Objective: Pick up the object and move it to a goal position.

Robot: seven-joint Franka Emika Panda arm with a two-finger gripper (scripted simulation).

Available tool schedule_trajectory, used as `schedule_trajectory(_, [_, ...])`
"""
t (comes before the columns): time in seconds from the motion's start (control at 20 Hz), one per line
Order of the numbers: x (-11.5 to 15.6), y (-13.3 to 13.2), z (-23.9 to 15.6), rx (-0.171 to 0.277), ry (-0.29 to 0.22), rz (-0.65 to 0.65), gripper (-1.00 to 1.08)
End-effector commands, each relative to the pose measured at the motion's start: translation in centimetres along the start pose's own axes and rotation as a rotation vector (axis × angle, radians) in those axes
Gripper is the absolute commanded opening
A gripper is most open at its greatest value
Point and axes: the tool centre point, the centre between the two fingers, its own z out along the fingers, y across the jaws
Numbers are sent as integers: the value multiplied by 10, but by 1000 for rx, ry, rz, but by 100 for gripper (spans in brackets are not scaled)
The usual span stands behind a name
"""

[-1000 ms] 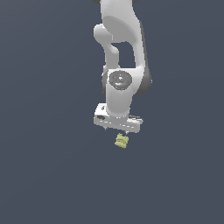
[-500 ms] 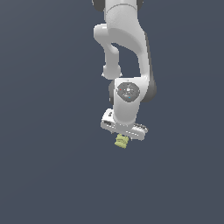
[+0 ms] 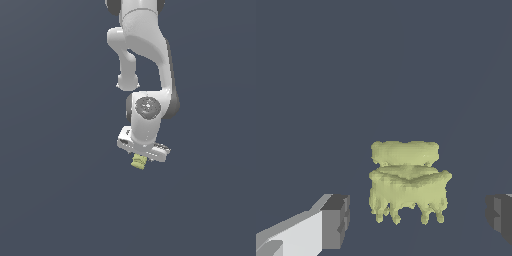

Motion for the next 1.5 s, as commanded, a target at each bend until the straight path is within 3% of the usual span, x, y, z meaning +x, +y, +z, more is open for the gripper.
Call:
schedule_trajectory(0.0, [0, 0, 7, 0, -1, 1, 100])
schedule_trajectory(0.65, [0, 0, 48, 0, -1, 4, 100])
schedule_trajectory(0.7, [0, 0, 48, 0, -1, 4, -100])
schedule_trajectory(1.45, [-4, -2, 44, 0, -1, 4, -100])
